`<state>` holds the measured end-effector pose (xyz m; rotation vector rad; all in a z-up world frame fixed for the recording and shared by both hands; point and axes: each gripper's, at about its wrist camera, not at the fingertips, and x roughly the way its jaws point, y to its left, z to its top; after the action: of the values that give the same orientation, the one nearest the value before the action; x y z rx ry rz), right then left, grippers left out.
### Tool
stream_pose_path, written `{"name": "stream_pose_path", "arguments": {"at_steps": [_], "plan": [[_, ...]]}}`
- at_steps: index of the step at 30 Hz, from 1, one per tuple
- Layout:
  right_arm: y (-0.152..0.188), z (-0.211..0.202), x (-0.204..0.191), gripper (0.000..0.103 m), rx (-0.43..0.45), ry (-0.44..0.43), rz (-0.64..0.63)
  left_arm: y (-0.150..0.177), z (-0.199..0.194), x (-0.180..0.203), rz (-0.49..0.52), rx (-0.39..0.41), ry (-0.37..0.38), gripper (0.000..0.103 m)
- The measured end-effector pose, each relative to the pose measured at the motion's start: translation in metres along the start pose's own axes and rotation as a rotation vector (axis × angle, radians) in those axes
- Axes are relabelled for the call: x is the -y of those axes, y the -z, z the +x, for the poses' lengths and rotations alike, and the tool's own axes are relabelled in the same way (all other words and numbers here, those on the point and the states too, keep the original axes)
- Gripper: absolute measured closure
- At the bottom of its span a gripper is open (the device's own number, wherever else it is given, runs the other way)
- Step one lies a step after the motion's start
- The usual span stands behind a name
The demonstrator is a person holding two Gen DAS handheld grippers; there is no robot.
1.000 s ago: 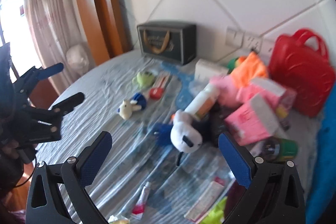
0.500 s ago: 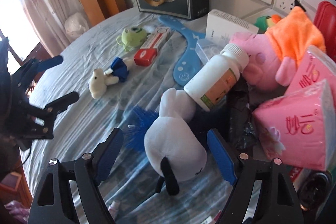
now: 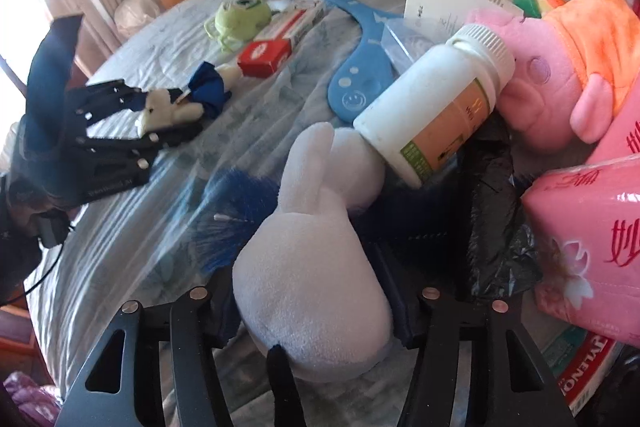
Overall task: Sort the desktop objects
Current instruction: 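Grasp the white plush with blue bow with the left tool while the right tool grasps the white bird plush, then lift both plush toys and carry them over the blue bin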
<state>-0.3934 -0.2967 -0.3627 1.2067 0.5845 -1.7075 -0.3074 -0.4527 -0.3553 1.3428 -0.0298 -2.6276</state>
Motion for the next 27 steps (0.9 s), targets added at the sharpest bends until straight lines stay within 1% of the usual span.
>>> {"name": "stream_pose_path", "arguments": {"at_steps": [2, 6, 8, 13, 15, 17, 18, 20, 23, 24, 26, 27], "plan": [[0.005, -0.007, -0.001, 0.052, 0.014, -0.009, 0.016, 0.004, -0.01, 0.007, 0.015, 0.009, 0.009, 0.061], [0.015, -0.038, 0.0, 0.052, 0.085, -0.08, 0.091, 0.014, -0.035, 0.022, 0.036, 0.034, 0.026, 0.061], [0.021, -0.053, -0.002, 0.052, 0.109, -0.09, 0.11, 0.013, -0.049, 0.026, 0.046, 0.057, 0.034, 0.061], [0.041, -0.102, -0.012, 0.052, 0.191, -0.057, 0.15, 0.007, -0.09, 0.036, 0.06, 0.12, 0.041, 0.061], [0.051, -0.128, -0.016, 0.052, 0.235, -0.029, 0.172, 0.001, -0.11, 0.041, 0.07, 0.163, 0.052, 0.061], [0.058, -0.15, -0.018, 0.052, 0.276, -0.011, 0.194, -0.006, -0.135, 0.051, 0.098, 0.222, 0.054, 0.061], [0.064, -0.169, -0.021, 0.052, 0.31, 0.008, 0.21, -0.011, -0.146, 0.056, 0.116, 0.25, 0.06, 0.061], [0.075, -0.197, -0.024, 0.052, 0.362, 0.035, 0.234, -0.02, -0.172, 0.072, 0.161, 0.308, 0.081, 0.061], [0.099, -0.251, -0.035, 0.052, 0.464, 0.104, 0.267, -0.038, -0.21, 0.102, 0.22, 0.389, 0.121, 0.061], [0.108, -0.269, -0.038, 0.052, 0.497, 0.135, 0.281, -0.043, -0.22, 0.11, 0.233, 0.411, 0.136, 0.061], [0.129, -0.308, -0.046, 0.052, 0.562, 0.221, 0.303, -0.056, -0.248, 0.139, 0.279, 0.475, 0.202, 0.061], [0.144, -0.331, -0.049, 0.052, 0.604, 0.265, 0.321, -0.061, -0.258, 0.152, 0.302, 0.498, 0.217, 0.061]]}}
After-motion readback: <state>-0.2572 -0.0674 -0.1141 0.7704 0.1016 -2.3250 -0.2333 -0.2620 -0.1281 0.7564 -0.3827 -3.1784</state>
